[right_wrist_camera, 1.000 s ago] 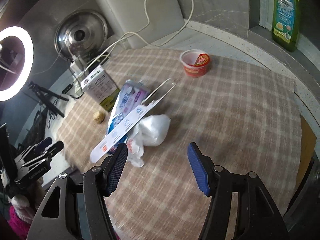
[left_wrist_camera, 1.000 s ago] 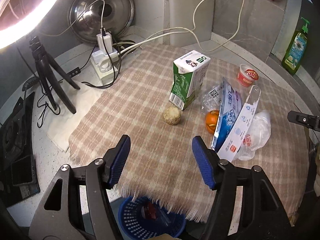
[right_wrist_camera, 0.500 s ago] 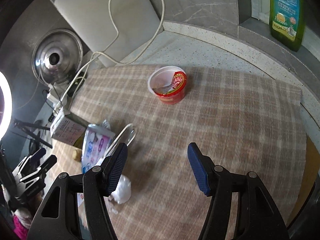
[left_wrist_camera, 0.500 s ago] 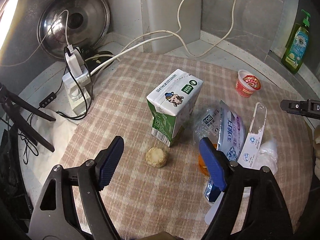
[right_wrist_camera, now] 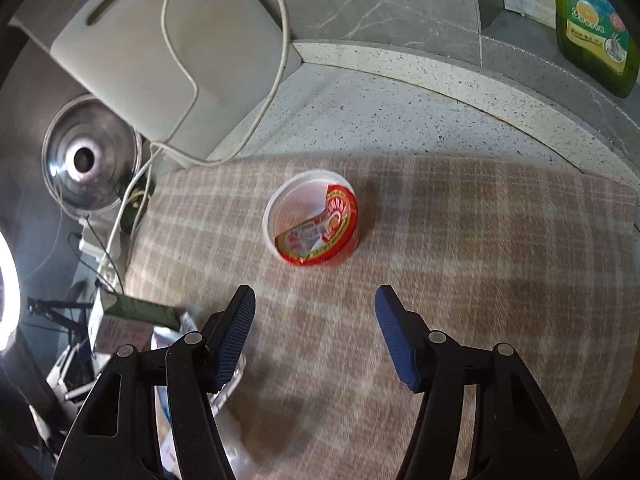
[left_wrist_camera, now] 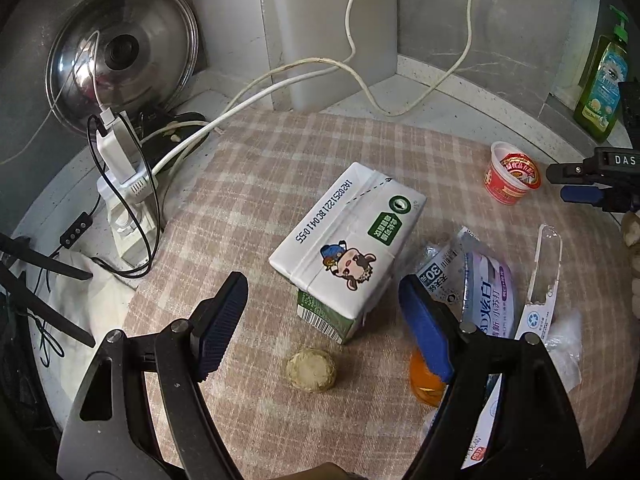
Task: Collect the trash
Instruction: 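Grasp the milk carton with the left tool while the right tool grasps the yogurt cup rim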
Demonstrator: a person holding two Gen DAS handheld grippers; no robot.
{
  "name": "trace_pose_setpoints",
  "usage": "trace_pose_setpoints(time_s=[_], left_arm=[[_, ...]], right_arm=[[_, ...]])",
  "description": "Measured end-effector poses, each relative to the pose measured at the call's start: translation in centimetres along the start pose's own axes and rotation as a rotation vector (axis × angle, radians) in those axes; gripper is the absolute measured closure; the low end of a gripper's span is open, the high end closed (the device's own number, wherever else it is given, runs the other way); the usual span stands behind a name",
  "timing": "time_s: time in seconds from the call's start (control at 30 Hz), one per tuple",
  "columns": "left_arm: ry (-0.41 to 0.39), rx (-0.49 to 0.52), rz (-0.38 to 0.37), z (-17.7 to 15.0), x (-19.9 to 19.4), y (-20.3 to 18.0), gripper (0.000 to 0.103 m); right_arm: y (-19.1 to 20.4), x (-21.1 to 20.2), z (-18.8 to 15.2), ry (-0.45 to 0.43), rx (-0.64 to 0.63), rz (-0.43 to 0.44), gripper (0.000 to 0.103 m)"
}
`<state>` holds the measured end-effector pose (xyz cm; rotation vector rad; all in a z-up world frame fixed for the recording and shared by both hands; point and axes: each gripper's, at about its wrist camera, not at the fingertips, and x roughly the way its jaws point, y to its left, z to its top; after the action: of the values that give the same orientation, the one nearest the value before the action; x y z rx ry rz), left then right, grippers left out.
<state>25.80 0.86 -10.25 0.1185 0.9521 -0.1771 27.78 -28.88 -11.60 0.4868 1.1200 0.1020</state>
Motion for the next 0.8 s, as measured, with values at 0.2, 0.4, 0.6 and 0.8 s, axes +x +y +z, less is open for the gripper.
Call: trace_pose_setpoints(time_s=[0.2,0.4,0.6,0.8], left_arm=[[-0.020,-0.013,-0.021,0.6,0.4,0.0,0.023],[-0.037,-0.020,-0.039,0.8,0.5,-0.2,0.023],[-0.045,-0.002,-0.049,0.8,0.3,-0.7,0.042],[-0.062,0.003,-0.051,0.7,-0.1,-0.9,0.053]], right_arm=[[-1.3,2.3,2.0,0.021,0.089,0.011,0.041],[-1.7,4.2,2.4,0.055,0.126,0.020,0.041],[-2.0,5.1,2.3,0.077,0.155,0.028,0.049],[-2.1,5.5,2.0,0.102,0.173,0.043,0.075]])
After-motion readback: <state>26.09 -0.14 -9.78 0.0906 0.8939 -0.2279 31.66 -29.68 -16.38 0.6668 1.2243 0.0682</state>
